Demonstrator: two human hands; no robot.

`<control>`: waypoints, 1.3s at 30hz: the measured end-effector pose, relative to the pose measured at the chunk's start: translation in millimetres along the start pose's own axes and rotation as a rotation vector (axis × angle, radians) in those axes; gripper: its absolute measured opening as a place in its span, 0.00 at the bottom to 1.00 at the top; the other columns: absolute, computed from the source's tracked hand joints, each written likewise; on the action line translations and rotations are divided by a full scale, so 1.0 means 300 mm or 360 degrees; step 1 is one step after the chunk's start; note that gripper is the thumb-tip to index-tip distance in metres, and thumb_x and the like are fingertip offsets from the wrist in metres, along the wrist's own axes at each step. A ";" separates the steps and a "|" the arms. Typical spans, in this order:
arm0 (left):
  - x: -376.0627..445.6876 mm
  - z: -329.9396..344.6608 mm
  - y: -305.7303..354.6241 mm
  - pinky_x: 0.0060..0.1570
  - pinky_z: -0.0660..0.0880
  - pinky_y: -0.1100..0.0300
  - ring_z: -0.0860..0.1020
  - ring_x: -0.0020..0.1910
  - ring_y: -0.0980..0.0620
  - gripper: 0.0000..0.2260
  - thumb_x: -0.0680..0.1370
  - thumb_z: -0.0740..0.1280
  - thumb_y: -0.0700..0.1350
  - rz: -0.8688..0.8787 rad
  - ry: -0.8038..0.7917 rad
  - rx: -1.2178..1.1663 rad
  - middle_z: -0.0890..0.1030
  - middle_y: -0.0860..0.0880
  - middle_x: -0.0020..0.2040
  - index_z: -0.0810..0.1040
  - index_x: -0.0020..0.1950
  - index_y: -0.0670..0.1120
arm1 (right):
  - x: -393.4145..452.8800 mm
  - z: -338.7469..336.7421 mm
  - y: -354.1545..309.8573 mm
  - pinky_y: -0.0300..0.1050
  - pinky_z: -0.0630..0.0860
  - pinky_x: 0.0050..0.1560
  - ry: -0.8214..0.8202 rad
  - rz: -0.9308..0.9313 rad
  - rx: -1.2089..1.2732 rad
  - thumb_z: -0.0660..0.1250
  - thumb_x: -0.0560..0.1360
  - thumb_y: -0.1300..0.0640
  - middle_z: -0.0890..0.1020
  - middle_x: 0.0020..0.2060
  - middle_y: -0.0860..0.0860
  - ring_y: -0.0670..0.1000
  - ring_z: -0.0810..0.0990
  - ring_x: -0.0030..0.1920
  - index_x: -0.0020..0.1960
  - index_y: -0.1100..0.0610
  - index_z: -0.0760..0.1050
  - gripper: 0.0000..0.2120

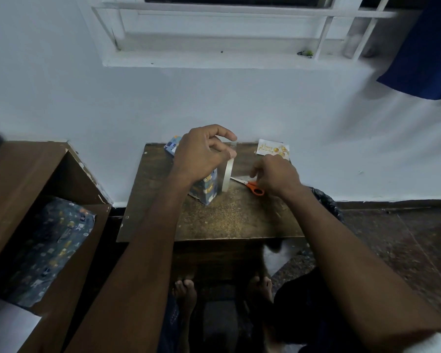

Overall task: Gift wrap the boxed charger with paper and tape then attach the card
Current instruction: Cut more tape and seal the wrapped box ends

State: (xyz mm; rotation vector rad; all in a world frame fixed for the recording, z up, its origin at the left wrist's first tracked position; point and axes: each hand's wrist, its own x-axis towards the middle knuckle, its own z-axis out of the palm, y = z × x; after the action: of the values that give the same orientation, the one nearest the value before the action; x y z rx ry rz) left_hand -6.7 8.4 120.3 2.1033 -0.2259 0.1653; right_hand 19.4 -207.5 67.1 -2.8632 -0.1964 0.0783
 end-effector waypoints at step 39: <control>-0.005 0.007 0.010 0.54 0.82 0.44 0.85 0.47 0.47 0.16 0.76 0.67 0.43 0.0075 -0.0020 0.0195 0.87 0.66 0.44 0.82 0.60 0.58 | -0.053 -0.105 0.036 0.52 0.85 0.40 0.0290 -0.0290 0.1014 0.71 0.75 0.66 0.83 0.41 0.56 0.58 0.83 0.37 0.55 0.53 0.83 0.13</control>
State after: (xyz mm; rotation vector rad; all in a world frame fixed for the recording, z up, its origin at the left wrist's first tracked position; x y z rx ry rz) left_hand -8.8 5.3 121.4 2.2220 -0.2789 0.1983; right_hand 7.4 -228.4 95.1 -2.1931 -0.3259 -0.1334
